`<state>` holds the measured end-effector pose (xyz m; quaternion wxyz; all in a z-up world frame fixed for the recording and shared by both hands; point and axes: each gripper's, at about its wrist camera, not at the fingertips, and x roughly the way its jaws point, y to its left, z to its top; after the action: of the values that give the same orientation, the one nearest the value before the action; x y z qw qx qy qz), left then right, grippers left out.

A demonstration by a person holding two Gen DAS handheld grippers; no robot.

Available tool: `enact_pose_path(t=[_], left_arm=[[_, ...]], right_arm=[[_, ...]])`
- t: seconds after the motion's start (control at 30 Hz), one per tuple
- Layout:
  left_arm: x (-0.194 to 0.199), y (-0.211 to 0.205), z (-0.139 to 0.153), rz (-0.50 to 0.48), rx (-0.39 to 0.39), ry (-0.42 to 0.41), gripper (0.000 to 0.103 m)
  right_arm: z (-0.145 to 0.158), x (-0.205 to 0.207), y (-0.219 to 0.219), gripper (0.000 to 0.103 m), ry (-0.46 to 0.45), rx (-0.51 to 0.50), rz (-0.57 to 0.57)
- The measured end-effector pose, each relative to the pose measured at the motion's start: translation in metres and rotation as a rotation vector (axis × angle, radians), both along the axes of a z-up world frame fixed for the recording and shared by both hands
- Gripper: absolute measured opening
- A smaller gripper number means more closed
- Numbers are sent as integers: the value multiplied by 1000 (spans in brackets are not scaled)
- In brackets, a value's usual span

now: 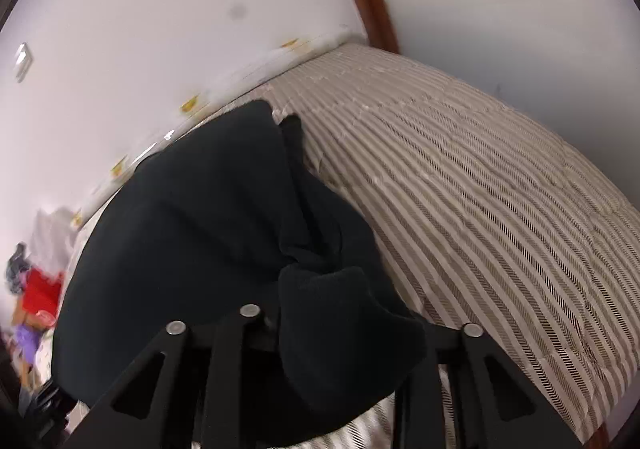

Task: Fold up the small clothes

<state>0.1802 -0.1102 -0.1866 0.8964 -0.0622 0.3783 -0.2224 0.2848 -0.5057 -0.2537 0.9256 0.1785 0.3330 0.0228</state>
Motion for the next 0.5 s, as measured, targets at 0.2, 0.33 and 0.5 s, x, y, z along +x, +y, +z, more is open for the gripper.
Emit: enact_pose_path(t=[0.2, 0.33, 0.5], left_arm=[[24, 48, 5, 105, -24, -14, 18], [26, 84, 5, 165, 4, -22, 18], [20, 120, -1, 224, 13, -9, 18]], right_arm=[[9, 16, 42, 21, -11, -9, 62], [17, 37, 87, 21, -15, -11, 125], [23, 44, 131, 21, -38, -36, 228]])
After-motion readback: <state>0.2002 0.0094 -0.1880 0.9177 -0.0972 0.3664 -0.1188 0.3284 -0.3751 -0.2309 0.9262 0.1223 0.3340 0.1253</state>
